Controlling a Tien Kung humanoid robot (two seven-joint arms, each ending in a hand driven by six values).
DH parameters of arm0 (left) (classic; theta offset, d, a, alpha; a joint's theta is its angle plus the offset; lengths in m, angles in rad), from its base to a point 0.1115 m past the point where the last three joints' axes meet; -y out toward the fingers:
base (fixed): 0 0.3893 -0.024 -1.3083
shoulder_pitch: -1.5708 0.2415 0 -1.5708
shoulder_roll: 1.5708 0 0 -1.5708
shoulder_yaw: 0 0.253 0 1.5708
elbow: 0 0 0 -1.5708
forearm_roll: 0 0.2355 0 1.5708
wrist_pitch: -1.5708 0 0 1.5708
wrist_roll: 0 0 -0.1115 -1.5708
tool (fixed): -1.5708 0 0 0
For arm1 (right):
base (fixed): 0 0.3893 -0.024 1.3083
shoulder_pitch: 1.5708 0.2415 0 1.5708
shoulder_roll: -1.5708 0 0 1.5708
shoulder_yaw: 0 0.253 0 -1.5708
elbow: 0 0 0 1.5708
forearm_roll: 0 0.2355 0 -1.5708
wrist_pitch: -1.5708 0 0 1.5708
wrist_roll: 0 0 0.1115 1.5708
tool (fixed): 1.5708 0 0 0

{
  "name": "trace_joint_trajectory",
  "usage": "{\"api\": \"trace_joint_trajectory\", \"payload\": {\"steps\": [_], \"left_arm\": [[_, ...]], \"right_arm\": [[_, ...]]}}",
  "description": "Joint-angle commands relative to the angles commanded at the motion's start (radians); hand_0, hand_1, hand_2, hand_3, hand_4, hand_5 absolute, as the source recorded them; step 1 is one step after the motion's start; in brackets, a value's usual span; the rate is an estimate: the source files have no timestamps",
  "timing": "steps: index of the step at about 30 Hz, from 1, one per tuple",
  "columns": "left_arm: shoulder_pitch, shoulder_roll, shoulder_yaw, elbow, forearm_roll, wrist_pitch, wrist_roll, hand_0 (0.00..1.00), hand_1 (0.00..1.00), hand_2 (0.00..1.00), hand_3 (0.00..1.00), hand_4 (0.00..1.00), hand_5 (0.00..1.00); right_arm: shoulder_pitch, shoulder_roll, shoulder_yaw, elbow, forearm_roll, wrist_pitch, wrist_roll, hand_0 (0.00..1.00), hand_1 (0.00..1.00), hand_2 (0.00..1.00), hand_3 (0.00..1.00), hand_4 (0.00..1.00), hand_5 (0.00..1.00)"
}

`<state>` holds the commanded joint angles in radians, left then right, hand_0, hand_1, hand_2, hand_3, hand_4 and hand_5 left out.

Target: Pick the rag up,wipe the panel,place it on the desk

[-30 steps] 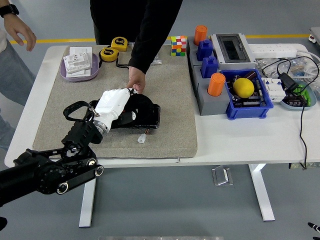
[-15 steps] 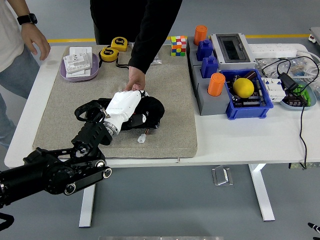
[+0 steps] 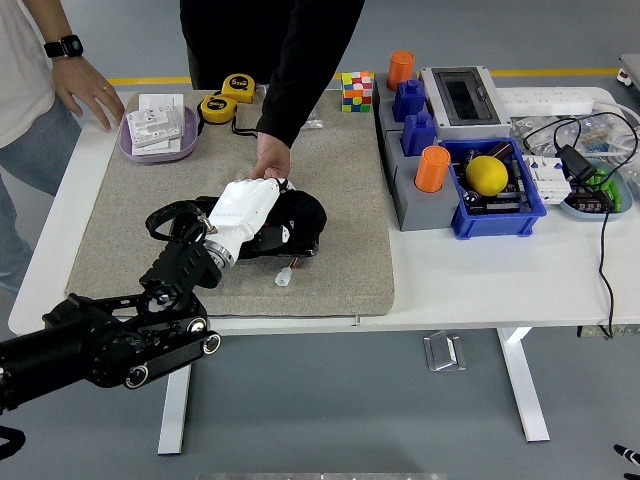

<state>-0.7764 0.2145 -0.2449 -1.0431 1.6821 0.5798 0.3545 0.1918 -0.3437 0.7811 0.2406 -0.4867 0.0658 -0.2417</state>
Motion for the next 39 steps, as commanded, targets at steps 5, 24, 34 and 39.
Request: {"api": "trace_joint_trajectory", "payload": {"steps": [5,24,34,39], "left_arm": [[0.006,0.018,-0.010,0.002,0.003,-0.002,-0.001,0.203,0.160,0.536,0.479,0.145,0.002],[0.027,0.072,-0.042,0.030,0.001,-0.005,-0.007,0.203,0.157,0.532,0.472,0.122,0.002],[0.042,0.101,-0.061,0.039,0.008,-0.007,-0.010,0.203,0.155,0.532,0.471,0.122,0.002],[0.047,0.112,-0.073,0.042,0.007,-0.008,-0.010,0.203,0.155,0.532,0.471,0.122,0.002]], "right_arm": [[-0.004,0.004,0.006,0.000,-0.003,-0.002,0.002,0.764,0.575,0.702,0.612,0.998,0.560],[-0.008,0.013,0.013,0.000,-0.008,-0.005,0.004,0.763,0.575,0.702,0.612,0.998,0.560],[-0.009,0.014,0.016,0.002,-0.010,-0.007,0.003,0.764,0.575,0.702,0.613,0.998,0.560],[-0.010,0.015,0.017,0.002,-0.010,-0.008,0.004,0.764,0.575,0.702,0.613,0.998,0.560]]}}
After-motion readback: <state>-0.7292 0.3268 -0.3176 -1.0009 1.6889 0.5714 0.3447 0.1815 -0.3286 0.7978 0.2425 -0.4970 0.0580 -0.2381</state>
